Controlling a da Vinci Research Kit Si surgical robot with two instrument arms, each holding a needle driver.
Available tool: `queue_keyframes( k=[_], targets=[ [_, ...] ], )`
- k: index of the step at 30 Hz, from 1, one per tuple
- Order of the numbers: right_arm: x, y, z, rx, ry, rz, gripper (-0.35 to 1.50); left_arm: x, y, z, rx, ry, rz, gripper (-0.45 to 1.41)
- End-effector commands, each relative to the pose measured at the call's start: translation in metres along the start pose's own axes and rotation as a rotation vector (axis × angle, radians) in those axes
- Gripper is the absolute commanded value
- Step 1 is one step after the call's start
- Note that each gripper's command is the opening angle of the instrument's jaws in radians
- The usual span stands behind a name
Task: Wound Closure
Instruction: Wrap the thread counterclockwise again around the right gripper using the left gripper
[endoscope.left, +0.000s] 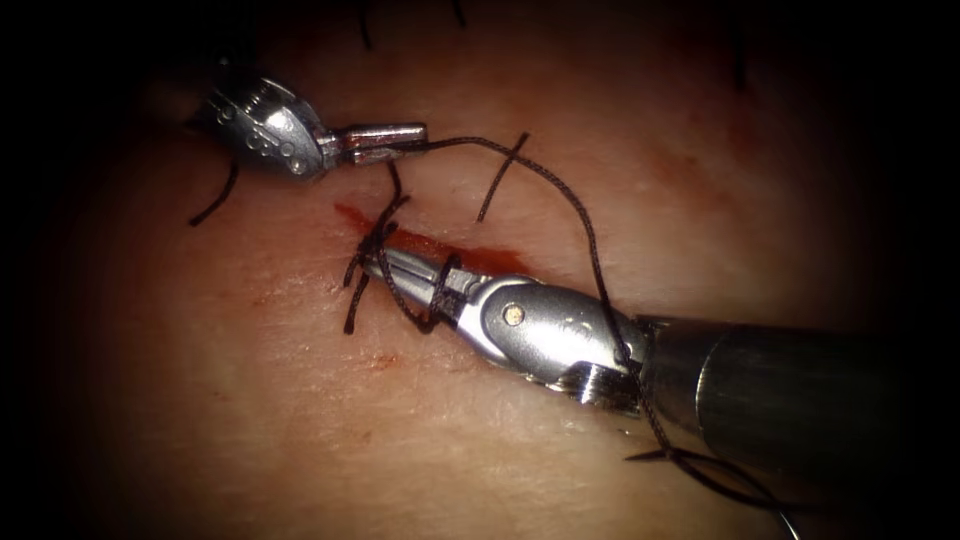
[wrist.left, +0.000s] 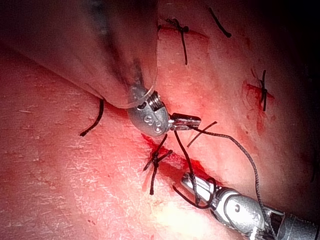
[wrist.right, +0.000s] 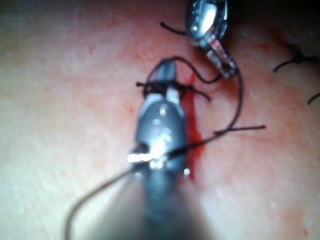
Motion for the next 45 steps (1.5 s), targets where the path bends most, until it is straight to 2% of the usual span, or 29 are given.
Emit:
queue_keyframes(
  k=[1, 2, 3, 5, 7, 9, 14, 24, 31, 34, 37, 45],
  targets=[
    [-0.0007, -0.0006, 0.0008, 0.005, -0.007, 0.016, 0.07, -0.0003, 0.0007, 0.0009, -0.001, -0.002, 0.001, -0.45],
    [-0.0007, -0.0007, 0.0009, 0.007, -0.013, 0.027, 0.19, -0.0004, 0.0007, 0.0011, 0.000, -0.003, 0.001, -0.45],
    [-0.0008, -0.0009, 0.0012, 0.008, -0.021, 0.043, 0.64, -0.0004, 0.0007, 0.0013, 0.001, -0.005, 0.001, -0.45],
    [-0.0008, -0.0010, 0.0016, 0.011, -0.039, 0.070, 1.01, -0.0005, 0.0005, 0.0014, 0.002, -0.005, -0.001, -0.45],
    [-0.0011, -0.0014, 0.0023, 0.023, -0.054, 0.107, 1.20, -0.0007, -0.0001, 0.0015, 0.008, -0.005, 0.001, -0.45],
    [-0.0014, -0.0018, 0.0028, 0.036, -0.051, 0.133, 1.26, -0.0008, -0.0005, 0.0018, 0.016, -0.008, -0.002, -0.45],
    [-0.0021, -0.0030, 0.0036, 0.074, -0.057, 0.159, 1.21, -0.0012, -0.0011, 0.0035, 0.031, -0.001, 0.002, -0.45],
    [-0.0030, -0.0028, 0.0030, 0.050, -0.091, 0.197, 1.21, -0.0002, -0.0027, 0.0028, 0.048, 0.011, 0.001, -0.45],
    [-0.0026, -0.0023, 0.0022, 0.030, -0.096, 0.201, 1.21, 0.0014, -0.0033, -0.0007, 0.068, 0.004, -0.011, -0.45],
    [-0.0027, -0.0024, 0.0023, 0.029, -0.096, 0.200, 1.21, 0.0019, -0.0037, -0.0009, 0.077, 0.003, -0.012, -0.45],
    [-0.0028, -0.0027, 0.0027, 0.027, -0.095, 0.199, 1.21, 0.0024, -0.0041, 0.0001, 0.083, -0.008, -0.011, -0.45],
    [-0.0028, -0.0030, 0.0028, 0.039, -0.093, 0.198, 1.21, 0.0027, -0.0052, 0.0057, 0.091, 0.036, -0.006, -0.45]
  ],
)
